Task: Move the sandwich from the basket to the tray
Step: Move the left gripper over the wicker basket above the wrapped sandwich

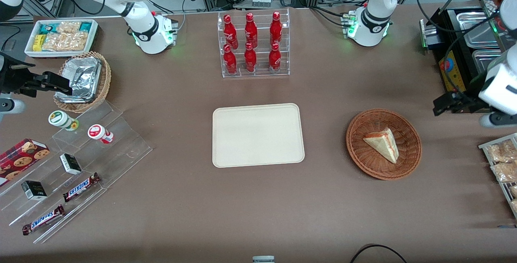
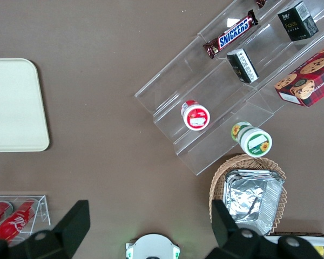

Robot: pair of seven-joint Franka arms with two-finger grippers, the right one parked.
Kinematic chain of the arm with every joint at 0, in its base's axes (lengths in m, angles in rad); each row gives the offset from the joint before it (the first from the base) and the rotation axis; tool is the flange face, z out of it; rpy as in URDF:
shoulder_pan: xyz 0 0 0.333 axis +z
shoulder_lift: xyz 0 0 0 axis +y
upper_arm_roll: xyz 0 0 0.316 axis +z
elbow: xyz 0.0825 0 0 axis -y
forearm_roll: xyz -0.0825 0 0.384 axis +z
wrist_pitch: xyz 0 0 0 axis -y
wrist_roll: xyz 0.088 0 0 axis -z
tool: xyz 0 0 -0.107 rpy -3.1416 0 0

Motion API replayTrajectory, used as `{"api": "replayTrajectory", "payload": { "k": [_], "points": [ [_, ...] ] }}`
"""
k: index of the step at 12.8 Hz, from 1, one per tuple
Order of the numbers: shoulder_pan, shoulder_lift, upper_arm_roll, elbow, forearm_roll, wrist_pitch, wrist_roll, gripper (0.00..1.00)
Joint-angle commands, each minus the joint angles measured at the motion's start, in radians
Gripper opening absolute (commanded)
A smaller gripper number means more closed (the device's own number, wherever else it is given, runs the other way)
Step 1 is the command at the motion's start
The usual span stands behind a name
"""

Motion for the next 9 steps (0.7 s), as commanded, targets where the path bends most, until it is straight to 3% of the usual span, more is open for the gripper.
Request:
{"api": "replayTrajectory", "payload": {
  "k": [1, 9],
  "points": [
    [0.007, 0.002, -0.003, -0.064, 0.006, 0.09, -0.08, 1.0],
    [-0.006, 0.075, -0.005, -0.242, 0.012, 0.297, -0.381, 1.0]
  ]
}}
